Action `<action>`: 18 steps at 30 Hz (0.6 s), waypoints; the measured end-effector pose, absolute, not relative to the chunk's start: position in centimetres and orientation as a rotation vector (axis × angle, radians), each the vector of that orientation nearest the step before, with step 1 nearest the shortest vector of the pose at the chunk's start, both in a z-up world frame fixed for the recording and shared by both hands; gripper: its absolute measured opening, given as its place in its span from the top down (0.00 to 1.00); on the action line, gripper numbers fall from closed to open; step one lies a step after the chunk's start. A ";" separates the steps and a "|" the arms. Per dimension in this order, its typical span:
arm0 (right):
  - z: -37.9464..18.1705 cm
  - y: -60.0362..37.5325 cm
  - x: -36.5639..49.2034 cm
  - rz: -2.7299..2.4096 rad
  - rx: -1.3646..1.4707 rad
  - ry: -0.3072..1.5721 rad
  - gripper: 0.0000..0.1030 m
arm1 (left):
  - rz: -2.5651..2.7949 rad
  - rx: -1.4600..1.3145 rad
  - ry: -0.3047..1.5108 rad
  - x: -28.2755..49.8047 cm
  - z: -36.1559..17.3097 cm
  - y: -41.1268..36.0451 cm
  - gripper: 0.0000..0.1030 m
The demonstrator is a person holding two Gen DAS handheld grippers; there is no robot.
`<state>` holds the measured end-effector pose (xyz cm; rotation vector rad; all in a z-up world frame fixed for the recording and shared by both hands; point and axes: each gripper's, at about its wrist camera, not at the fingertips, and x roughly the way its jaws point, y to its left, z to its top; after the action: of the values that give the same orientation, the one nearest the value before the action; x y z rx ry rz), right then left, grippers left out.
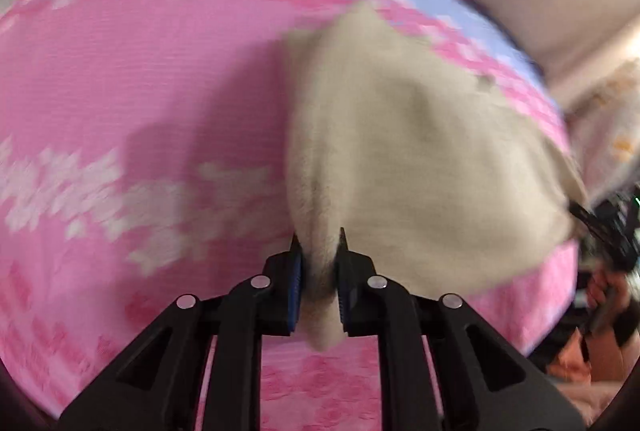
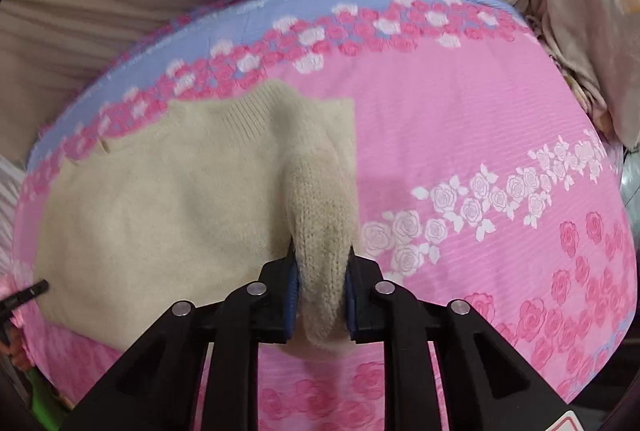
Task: Fold small clothes
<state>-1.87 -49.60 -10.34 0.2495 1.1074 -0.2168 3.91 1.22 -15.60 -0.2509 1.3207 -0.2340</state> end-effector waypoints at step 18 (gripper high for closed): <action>-12.8 -48.4 8.8 -0.225 0.191 1.187 1.00 | -0.050 0.026 1.288 10.7 -14.6 -9.6 0.51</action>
<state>8.79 -48.38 -12.75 0.1914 1.1871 -0.2249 10.73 -9.55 -14.61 0.0256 1.2882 -0.0505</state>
